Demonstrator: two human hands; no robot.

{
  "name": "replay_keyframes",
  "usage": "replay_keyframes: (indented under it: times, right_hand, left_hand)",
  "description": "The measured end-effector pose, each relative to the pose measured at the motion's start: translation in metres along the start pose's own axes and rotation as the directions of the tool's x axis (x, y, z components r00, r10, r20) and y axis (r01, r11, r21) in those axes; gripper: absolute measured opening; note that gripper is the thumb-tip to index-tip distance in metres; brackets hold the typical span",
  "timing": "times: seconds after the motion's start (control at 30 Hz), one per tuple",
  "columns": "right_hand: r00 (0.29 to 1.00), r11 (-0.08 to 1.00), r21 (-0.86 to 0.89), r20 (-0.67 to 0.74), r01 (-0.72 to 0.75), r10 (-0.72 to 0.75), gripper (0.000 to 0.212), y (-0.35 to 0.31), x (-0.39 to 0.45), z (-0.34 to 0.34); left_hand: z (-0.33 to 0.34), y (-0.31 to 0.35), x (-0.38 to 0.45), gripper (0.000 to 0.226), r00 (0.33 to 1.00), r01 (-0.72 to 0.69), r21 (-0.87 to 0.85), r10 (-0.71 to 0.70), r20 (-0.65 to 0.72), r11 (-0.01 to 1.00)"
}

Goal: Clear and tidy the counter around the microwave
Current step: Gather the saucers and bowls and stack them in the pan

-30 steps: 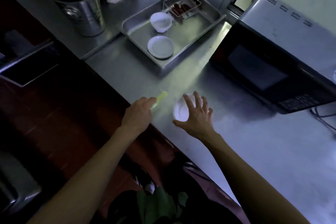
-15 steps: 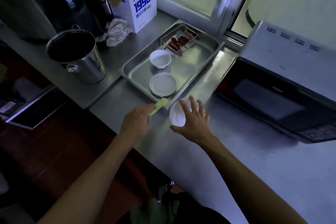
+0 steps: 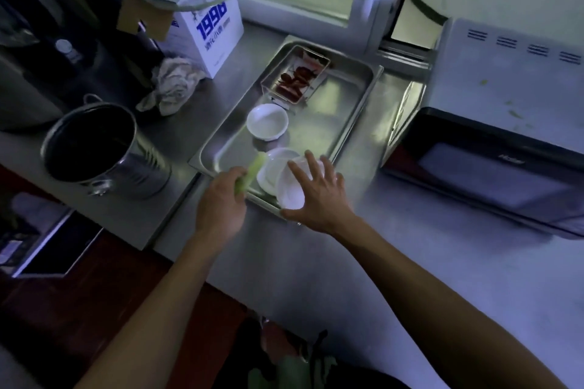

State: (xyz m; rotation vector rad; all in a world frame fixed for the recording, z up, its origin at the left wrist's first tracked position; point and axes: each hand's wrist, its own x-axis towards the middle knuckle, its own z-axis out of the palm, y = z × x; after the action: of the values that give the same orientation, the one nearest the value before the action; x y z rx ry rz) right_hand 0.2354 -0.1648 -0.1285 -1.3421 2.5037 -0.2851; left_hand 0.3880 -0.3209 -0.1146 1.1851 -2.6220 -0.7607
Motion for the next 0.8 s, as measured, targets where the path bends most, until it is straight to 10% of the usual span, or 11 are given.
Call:
replay_keyframes:
  times: [0.8]
  right_hand:
    - [0.897, 0.916, -0.038, 0.193, -0.399, 0.399, 0.108, -0.054, 0.131, 0.078]
  left_hand:
    - [-0.003, -0.067, 0.168, 0.049, 0.913, -0.299, -0.209, 0.343, 0.221, 0.931]
